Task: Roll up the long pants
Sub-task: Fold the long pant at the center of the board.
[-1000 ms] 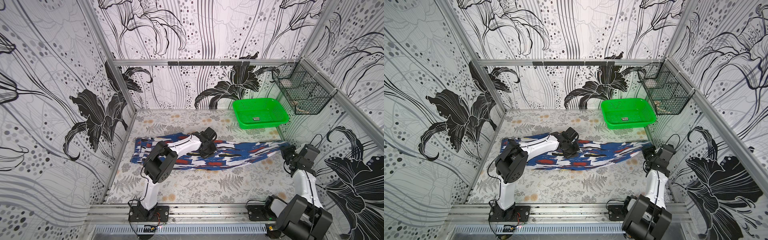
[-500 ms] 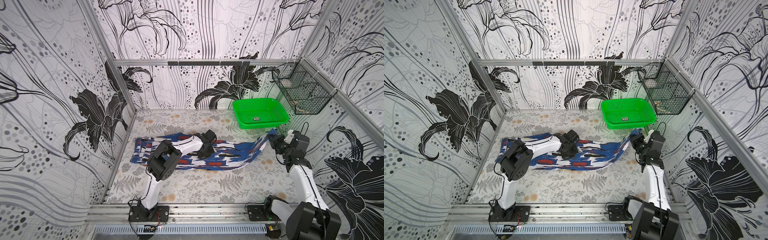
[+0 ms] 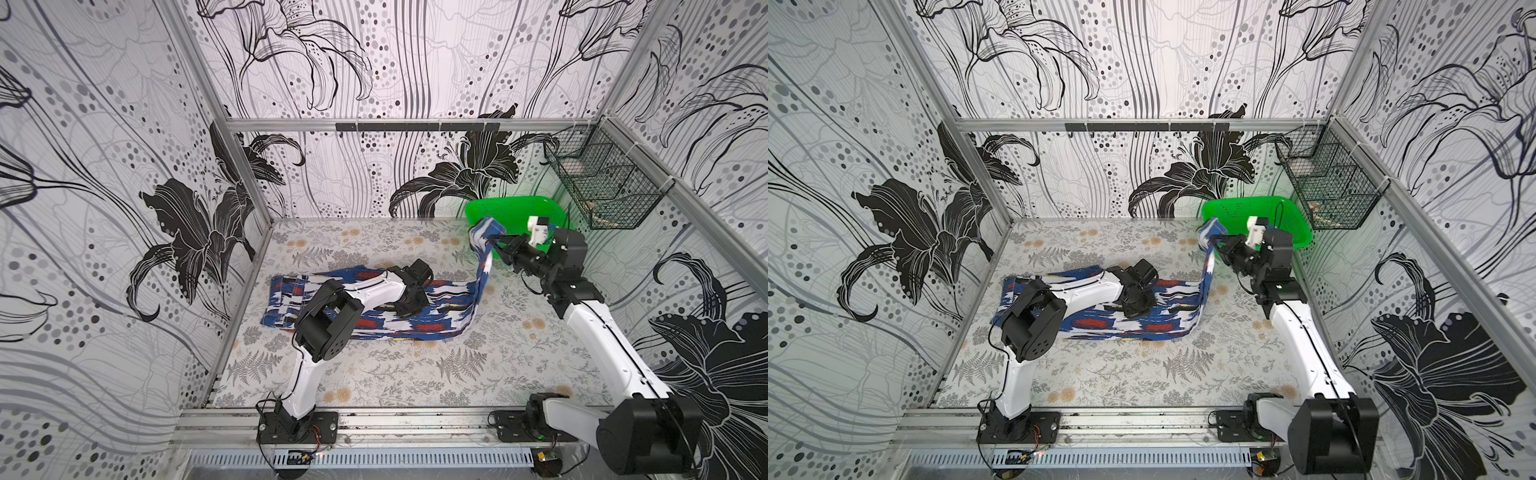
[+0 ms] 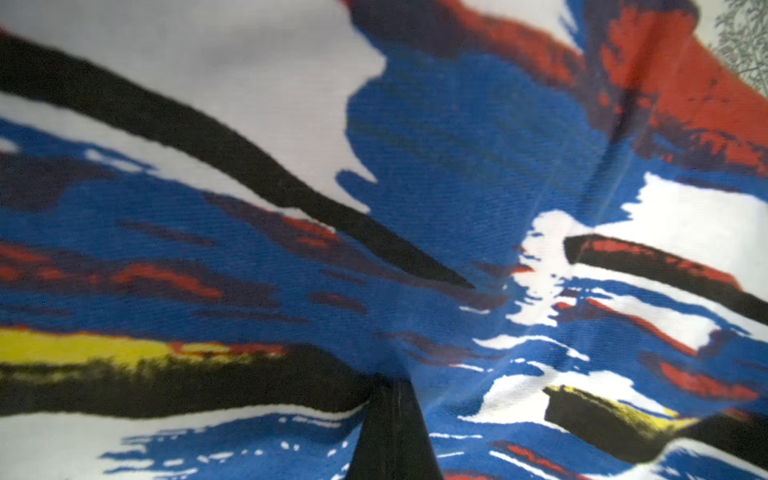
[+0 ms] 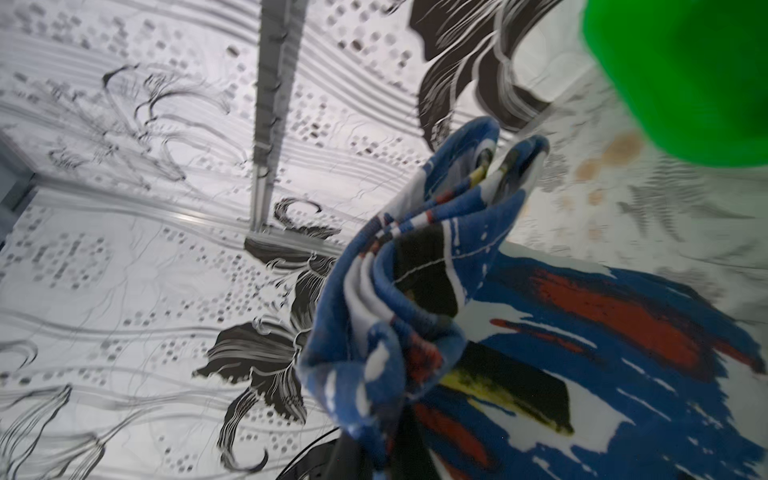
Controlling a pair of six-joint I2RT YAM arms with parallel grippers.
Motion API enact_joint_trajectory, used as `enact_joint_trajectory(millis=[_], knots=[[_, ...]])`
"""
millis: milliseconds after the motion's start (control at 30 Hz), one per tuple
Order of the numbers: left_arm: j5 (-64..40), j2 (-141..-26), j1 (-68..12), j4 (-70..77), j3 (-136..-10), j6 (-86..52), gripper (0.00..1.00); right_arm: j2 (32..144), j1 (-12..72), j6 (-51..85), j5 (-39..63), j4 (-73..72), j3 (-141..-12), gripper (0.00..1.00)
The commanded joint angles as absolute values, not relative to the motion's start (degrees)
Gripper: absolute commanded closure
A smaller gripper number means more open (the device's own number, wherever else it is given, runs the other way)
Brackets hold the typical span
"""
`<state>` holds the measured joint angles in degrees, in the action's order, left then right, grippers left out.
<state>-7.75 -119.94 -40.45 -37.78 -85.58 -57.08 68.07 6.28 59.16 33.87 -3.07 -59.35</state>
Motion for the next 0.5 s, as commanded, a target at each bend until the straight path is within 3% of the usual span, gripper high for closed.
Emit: enact_joint_trajectory(millis=[0, 467], knots=[[-7.9, -121.5, -40.3, -34.8, -86.3, -56.5, 1.00, 69.5, 13.1, 59.7, 33.7, -4.8, -64.3, 1.00], [-7.5, -119.4, -40.2, -35.3, -85.6, -56.9, 1.00, 73.0, 27.5, 62.8, 31.5, -11.3, -67.5, 1.00]])
